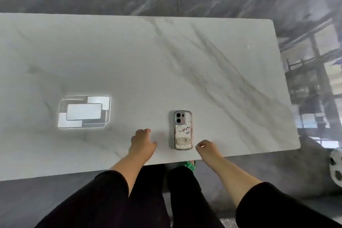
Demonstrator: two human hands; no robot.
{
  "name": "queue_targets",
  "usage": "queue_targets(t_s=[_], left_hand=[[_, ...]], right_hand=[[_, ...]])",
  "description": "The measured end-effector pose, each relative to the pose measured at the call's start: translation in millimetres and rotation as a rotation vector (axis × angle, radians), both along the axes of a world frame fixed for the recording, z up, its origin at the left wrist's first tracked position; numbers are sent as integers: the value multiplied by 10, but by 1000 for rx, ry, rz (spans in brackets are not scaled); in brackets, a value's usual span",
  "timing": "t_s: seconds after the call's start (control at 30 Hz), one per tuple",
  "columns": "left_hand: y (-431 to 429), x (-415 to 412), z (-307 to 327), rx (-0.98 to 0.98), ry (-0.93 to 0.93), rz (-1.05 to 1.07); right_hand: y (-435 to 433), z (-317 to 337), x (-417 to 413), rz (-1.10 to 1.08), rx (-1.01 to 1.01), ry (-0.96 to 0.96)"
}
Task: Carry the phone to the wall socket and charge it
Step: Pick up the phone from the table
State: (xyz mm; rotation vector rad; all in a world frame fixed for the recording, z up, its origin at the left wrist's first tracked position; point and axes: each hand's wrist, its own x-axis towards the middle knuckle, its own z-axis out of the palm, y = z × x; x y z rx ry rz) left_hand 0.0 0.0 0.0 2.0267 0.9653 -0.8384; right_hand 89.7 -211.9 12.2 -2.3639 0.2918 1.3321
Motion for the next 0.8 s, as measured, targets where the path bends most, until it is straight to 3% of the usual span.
queue_targets(t_s=[0.33,0.63,0.8], left_hand=[[-80,272,-1030,140,73,-296],[-107,306,-1287,131,146,-286],[-79,314,-1262,101,164,-305]], right_hand=[[746,-987,-150,-260,-277,-166],[892,-1331,-394,-408,-301,-392],[792,-1322,-298,-297,-322,-457]])
